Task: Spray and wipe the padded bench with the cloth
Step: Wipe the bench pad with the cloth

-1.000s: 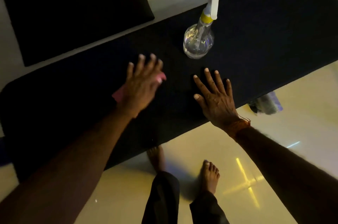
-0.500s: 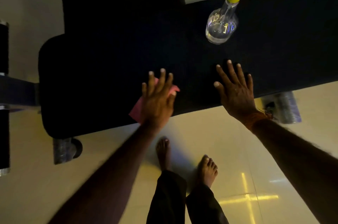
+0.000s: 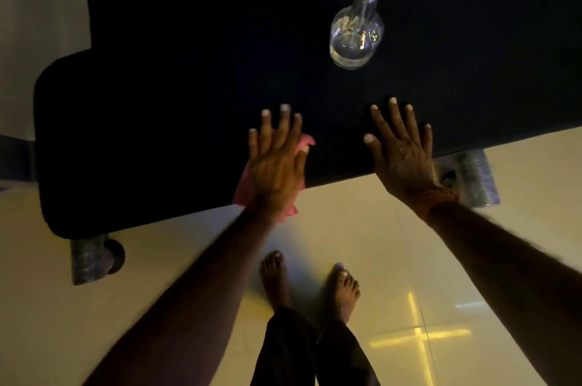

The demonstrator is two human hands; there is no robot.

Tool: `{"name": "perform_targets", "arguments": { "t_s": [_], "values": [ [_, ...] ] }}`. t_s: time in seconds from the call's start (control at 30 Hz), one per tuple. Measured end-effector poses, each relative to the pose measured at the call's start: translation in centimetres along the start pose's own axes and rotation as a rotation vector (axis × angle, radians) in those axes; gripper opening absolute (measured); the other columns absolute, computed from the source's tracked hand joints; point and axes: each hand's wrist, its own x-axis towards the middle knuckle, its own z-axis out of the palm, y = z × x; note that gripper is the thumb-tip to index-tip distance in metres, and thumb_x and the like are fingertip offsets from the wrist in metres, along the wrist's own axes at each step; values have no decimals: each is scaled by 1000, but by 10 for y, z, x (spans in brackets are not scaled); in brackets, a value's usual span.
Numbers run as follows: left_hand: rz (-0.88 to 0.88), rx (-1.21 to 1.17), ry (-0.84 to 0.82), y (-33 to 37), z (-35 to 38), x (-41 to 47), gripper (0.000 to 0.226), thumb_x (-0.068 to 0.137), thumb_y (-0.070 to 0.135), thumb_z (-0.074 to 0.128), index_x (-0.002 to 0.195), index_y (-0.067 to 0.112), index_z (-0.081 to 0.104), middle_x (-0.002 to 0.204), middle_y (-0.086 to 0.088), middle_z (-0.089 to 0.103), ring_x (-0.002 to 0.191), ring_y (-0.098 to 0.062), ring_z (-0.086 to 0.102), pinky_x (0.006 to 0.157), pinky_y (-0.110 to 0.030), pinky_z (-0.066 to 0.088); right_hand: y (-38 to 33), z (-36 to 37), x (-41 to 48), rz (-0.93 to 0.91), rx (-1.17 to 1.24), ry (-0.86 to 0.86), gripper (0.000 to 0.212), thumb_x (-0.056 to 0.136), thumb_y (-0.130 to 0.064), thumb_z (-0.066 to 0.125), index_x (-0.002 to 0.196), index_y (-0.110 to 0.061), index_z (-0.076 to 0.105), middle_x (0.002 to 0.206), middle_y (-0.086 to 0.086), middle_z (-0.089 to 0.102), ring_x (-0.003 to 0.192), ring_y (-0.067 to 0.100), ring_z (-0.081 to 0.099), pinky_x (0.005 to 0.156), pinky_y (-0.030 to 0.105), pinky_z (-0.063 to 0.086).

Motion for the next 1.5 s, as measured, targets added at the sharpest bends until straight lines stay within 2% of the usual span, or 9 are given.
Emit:
{"name": "perform_targets", "arguments": {
  "t_s": [0.13,0.33,0.53,0.7,0.9,1.1,1.3,1.43,1.5],
  "values": [
    [252,74,-57,49,16,10,64,105,43,33,163,23,16,172,-2,9,159,-28,5,126,-53,12,5,-4,2,-8,-27,-17,66,102,-59,11,164,-35,13,174,-3,1,160,25,-3,126,61,4],
    [-178,11,-22,-12,1,82,59,108,40,23,162,20,17,171,-8,10,157,-34,8,125,-57,13,11,-6,13,-1,-20,-22,65,104,-59,8,164,-36,10,174,-3,-2,160,26,-7,126,61,-1],
    [310,92,-100,38,14,39,62,104,40,34,162,22,20,171,-3,15,158,-29,14,125,-53,17,-4,-4,26,89,-3,3,71,98,-64,3,164,-37,11,174,-4,-2,160,26,-7,124,64,-4],
    [-93,27,-121,-20,-5,143,59,108,38,25,162,15,16,171,-9,8,158,-35,4,126,-57,12,-1,-7,46,99,-7,-18,66,103,-63,8,164,-36,6,173,-2,-5,159,26,-10,125,63,-7],
    [304,69,-173,6,-4,94,64,102,39,28,162,18,20,171,-5,12,158,-29,10,126,-52,13,-19,-8,65,173,0,-4,65,104,-61,12,164,-36,6,173,-3,-8,159,25,-12,122,65,-9],
    [0,25,-175,-31,-17,222,62,108,37,29,163,15,9,172,-9,0,158,-33,-3,127,-55,8,-27,-8,90,172,-13,-35,65,107,-58,17,164,-33,1,172,-4,-12,158,23,-16,124,61,-12],
    [379,8,-213,-25,-13,173,65,103,40,28,162,19,12,172,-6,4,158,-28,0,127,-52,4,-32,-3,84,218,-6,13,73,100,-64,7,165,-30,1,172,-2,-12,158,23,-15,127,58,-7],
    [48,14,-153,-44,-11,259,61,107,34,32,162,16,14,172,-9,3,158,-34,-1,126,-58,8,-28,-8,88,211,-30,-36,74,99,-65,5,164,-31,-4,171,-3,-17,157,22,-18,127,55,-10],
    [54,6,-141,-34,-5,250,63,107,36,29,163,15,9,172,-10,0,158,-33,-2,127,-55,7,-27,-10,88,209,-40,-53,72,100,-62,10,164,-31,-4,171,-4,-17,157,22,-18,127,55,-10]
  ]
}}
